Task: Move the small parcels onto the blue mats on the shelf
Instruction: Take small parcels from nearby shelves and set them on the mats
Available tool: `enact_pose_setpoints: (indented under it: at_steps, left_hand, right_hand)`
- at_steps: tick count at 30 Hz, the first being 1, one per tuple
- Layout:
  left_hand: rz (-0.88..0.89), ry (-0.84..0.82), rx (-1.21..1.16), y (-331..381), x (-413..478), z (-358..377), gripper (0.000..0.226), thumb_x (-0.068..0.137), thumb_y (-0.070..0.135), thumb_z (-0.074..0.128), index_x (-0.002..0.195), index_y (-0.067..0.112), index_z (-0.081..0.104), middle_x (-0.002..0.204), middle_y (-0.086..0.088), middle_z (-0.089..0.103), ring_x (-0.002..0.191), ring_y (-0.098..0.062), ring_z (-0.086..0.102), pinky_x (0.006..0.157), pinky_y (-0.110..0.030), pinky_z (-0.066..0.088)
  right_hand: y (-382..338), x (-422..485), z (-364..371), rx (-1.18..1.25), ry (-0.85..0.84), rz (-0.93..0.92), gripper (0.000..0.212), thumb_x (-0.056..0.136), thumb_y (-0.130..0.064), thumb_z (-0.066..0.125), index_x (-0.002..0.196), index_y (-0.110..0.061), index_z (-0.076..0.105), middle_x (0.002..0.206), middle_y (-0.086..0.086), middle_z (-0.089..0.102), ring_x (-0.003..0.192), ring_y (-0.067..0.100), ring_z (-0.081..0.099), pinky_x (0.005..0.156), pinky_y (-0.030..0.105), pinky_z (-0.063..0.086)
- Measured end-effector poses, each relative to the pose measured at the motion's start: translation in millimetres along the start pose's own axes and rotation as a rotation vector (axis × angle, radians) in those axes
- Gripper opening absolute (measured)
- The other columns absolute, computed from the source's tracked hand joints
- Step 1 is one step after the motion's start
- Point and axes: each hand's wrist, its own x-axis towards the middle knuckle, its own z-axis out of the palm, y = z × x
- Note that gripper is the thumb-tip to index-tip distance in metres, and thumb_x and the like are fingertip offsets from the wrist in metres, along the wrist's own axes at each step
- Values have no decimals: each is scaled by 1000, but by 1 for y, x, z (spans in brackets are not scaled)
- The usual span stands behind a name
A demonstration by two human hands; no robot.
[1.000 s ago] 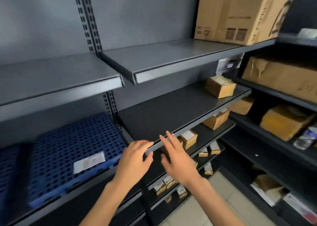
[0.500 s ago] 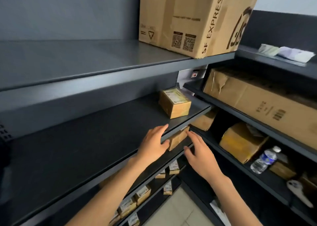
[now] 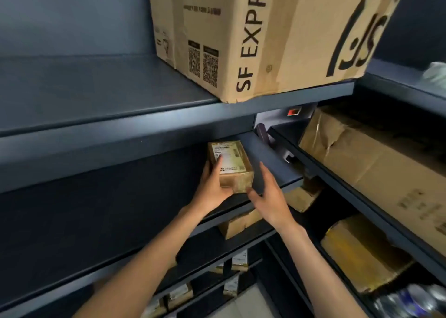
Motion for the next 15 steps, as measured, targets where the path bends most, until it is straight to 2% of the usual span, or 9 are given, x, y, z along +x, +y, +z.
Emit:
enact_pose_setpoints:
  at_steps: [1,3,5,9,10,12,15]
  left_hand:
    - [-15,21,-28,2,2,4,97,83,19,75,154,38,12,162,-3,4,145,-20,23,110,-30,30]
    - [-35,70,-69,8,1,8,85,87,11,69,153,33,22,160,-1,15,143,-18,31,113,-33,36]
    - [-63,137,-78,13,-8,5,79,88,7,67,152,31,26,159,1,19,141,-15,34,112,-34,38]
    - [-111,329,-128,16,-58,-32,77,88,4,66,152,26,29,157,0,22,132,3,37,105,-12,36]
    - [-136,389,-105,15,-77,-46,76,88,8,67,151,25,29,157,-1,22,135,2,35,106,-13,34]
    - [-206,521,16,13,-122,-78,75,88,19,70,151,26,30,159,-3,22,143,-12,29,113,-25,30]
    - [-205,682,19,7,-201,-123,78,84,13,75,149,19,33,154,-8,27,143,-15,30,116,-28,30]
  right_hand:
    - [3,10,1,40,-48,-9,82,92,-25,64,155,-24,12,161,0,20,148,13,15,118,31,20]
    - [4,22,8,80,-133,-52,80,91,-26,64,155,-22,15,159,5,25,147,18,21,117,38,25]
    - [-1,29,17,68,-141,-108,75,91,-26,62,153,-24,20,157,6,28,143,21,29,112,34,29]
    - [-41,16,45,86,-124,-261,68,92,-25,61,150,-32,27,154,-1,32,131,20,46,98,34,44]
    - [-56,8,55,105,-157,-310,68,92,-25,61,151,-33,27,155,-1,32,131,20,47,97,35,46]
    - [-91,-12,76,153,-240,-407,68,93,-28,60,151,-37,25,155,-3,31,132,19,45,98,37,48]
    - [-147,-51,114,203,-367,-546,67,93,-32,59,150,-39,24,155,-5,31,134,18,43,97,34,47]
